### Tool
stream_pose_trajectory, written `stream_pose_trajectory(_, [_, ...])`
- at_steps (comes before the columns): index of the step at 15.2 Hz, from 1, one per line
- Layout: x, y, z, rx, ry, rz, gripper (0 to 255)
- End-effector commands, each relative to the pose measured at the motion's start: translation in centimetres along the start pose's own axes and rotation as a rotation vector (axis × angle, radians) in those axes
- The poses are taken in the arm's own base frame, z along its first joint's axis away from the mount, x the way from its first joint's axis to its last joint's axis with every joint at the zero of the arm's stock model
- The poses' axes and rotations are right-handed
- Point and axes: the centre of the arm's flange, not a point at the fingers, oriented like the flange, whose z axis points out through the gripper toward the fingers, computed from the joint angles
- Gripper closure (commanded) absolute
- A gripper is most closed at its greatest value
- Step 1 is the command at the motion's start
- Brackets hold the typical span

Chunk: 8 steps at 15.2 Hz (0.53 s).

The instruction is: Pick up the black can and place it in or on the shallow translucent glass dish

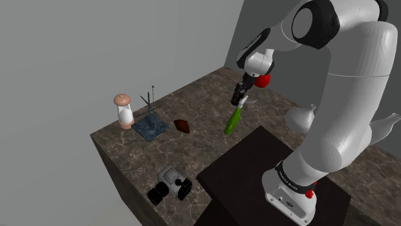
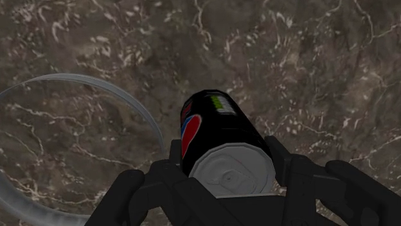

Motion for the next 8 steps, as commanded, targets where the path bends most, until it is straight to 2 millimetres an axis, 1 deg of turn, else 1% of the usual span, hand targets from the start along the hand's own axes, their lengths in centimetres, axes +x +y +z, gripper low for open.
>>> stream_pose_trajectory(1, [0.0, 0.0, -0.5, 0.000, -0.001, 0.000, 255])
stream_pose_trajectory(8, [0.3, -0.2, -4.2, 0.000, -0.001, 0.000, 255])
